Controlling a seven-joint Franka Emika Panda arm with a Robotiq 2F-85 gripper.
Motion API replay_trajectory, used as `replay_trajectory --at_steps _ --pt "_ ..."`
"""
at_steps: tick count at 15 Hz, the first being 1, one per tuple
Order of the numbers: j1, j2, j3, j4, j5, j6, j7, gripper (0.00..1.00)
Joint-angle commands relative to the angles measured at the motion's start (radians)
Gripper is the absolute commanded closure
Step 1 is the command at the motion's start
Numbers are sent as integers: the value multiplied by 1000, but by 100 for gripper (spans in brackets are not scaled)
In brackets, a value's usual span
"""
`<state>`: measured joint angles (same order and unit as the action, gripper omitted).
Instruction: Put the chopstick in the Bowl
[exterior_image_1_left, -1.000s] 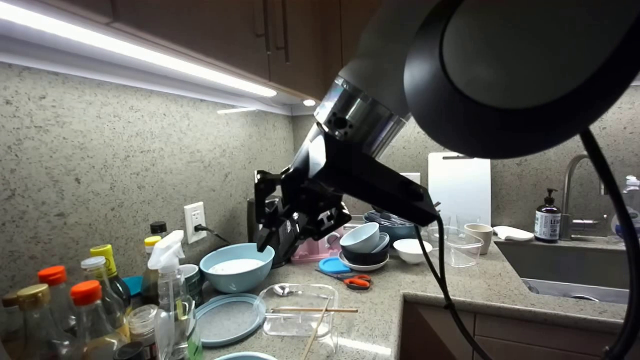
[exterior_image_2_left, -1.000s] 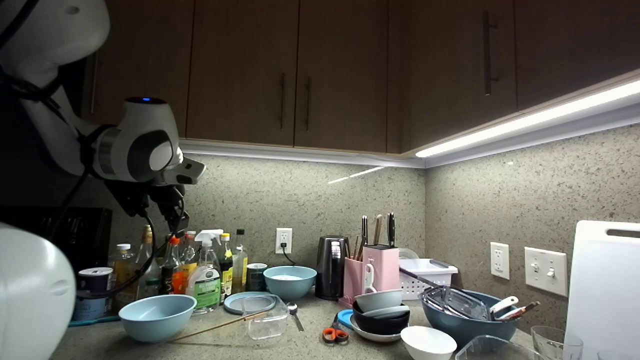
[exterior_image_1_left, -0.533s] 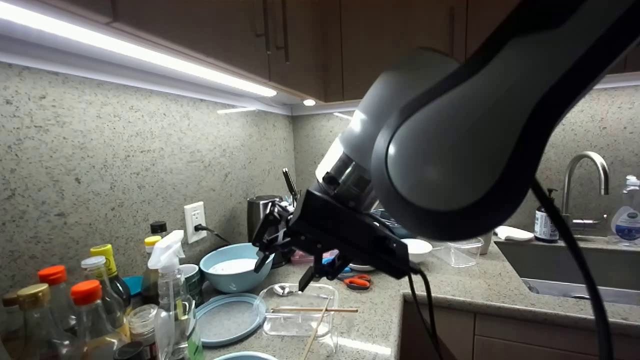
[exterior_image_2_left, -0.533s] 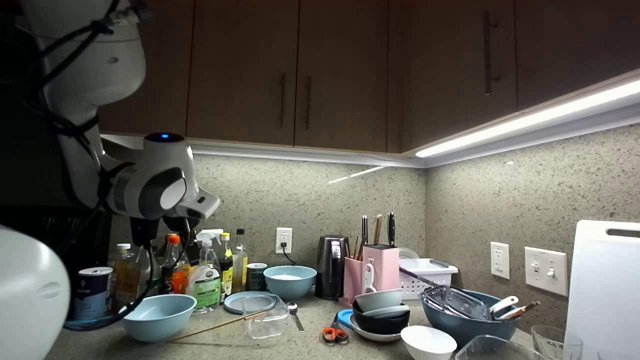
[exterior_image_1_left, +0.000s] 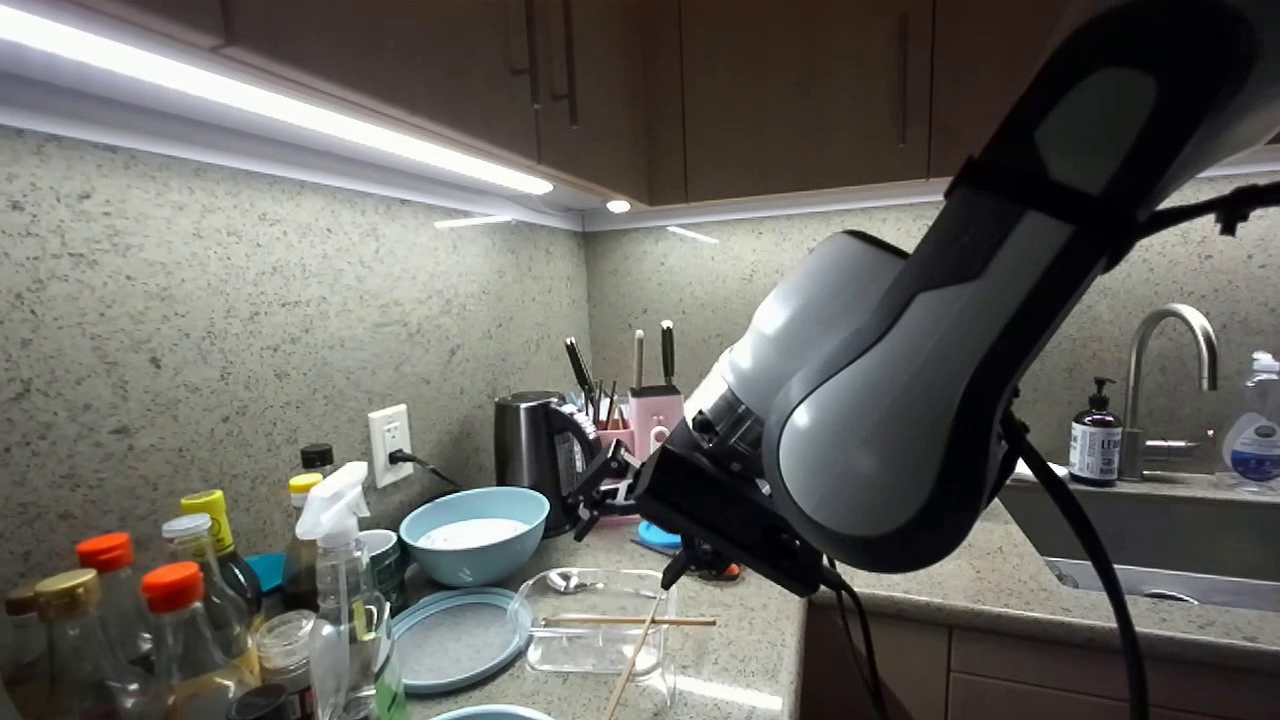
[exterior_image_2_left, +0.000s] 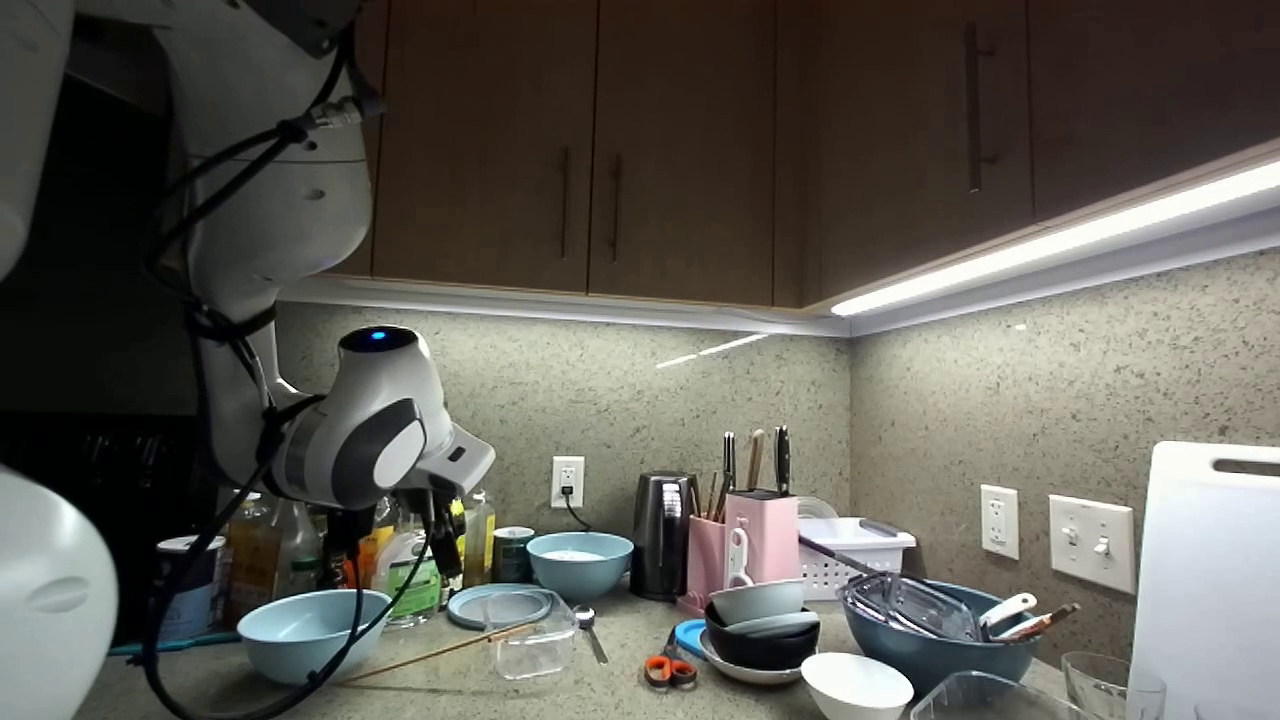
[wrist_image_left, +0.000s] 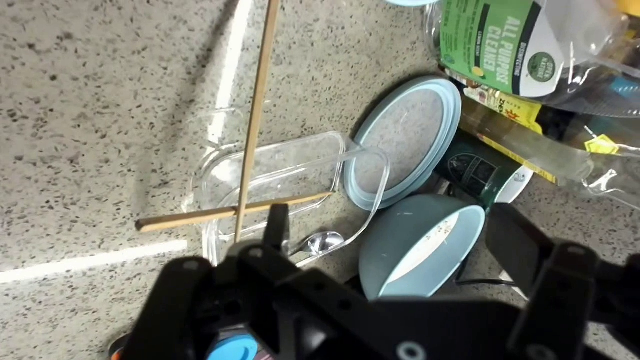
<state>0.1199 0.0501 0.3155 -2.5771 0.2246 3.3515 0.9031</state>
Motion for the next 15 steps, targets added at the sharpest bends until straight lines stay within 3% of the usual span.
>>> replay_trajectory --at_steps 1,6,10,15 --pt "-4 34 12 31 -3 -27 23 0" --pt "21 120 -44 58 88 -110 5 0" --pt "104 200 -166 97 60 -153 68 0" --pt "201 294 -234 190 45 -159 65 0"
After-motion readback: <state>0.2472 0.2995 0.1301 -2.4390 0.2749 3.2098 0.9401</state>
